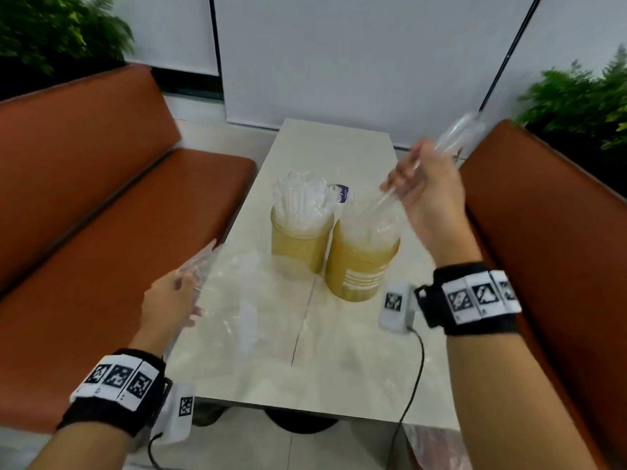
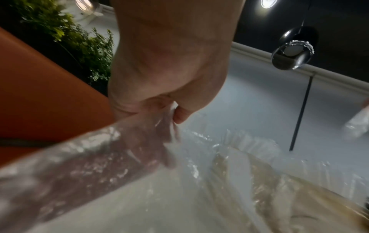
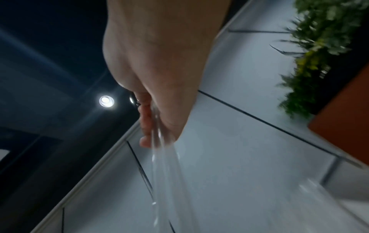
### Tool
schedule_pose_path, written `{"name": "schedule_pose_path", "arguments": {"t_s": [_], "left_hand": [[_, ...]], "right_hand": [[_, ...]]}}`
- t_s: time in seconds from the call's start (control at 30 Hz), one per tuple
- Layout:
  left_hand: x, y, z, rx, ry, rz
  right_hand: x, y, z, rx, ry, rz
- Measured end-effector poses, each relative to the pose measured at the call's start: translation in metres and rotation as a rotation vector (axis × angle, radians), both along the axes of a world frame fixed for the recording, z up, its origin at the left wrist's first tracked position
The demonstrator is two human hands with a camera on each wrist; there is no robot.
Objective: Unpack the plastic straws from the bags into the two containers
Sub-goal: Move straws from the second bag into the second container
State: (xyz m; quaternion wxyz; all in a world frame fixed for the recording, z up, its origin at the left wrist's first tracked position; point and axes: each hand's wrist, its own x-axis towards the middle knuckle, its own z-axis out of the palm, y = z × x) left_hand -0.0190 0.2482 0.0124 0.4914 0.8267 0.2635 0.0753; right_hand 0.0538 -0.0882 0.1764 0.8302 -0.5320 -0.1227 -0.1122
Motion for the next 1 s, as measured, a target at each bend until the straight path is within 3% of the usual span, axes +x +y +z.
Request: {"name": "schedule_pose_path", "arguments": {"t_s": [0.13,0.3,0.5,0.57,0.67,0.73,0.8,0.87,0.97,1.0], "left_hand": [[0.002,-0.019,-0.005,-0.102,0.058,-0.070],[0.006,-0.036,-0.004,-0.138,0.062,-0.129],[0.011,-0.037,-0.001,-0.094,0.084,-0.144],[0.012,-0.035,-0.001,-0.092,0.089,-0.143],[0.014,-0.033,0.000,-0.085,0.096,-0.136],[0.016,-0.032,0.000,-0.092,0.096,-0.131],[0.016,-0.030,0.000,-0.101,0.095,-0.130],[0.017,-0.028,-0.001,-0.098,0.089,-0.134],[0.017,-0.028,-0.002,-0.113,0.077,-0.136],[0.016,-0.029,-0.003,-0.120,0.077,-0.140]], "right_hand": [[0.034,-0.009,0.031,-0.269,-0.169,-0.306],[0.077,-0.002,-0.019,-0.575,-0.058,-0.377],[0.073,0.001,-0.082,-0.858,0.171,-0.422],[0.070,0.002,-0.077,-0.842,0.111,-0.458],[0.071,0.005,-0.050,-0.603,-0.146,-0.548],[0.073,0.008,-0.030,-0.597,-0.303,-0.673],[0.078,0.008,-0.018,-0.789,-0.413,-0.753],[0.084,0.004,-0.025,-1.169,-0.402,-0.710],[0.081,0.001,-0.070,-1.824,-0.147,-0.356],[0.078,0.001,-0.083,-1.946,-0.095,-0.243]]}}
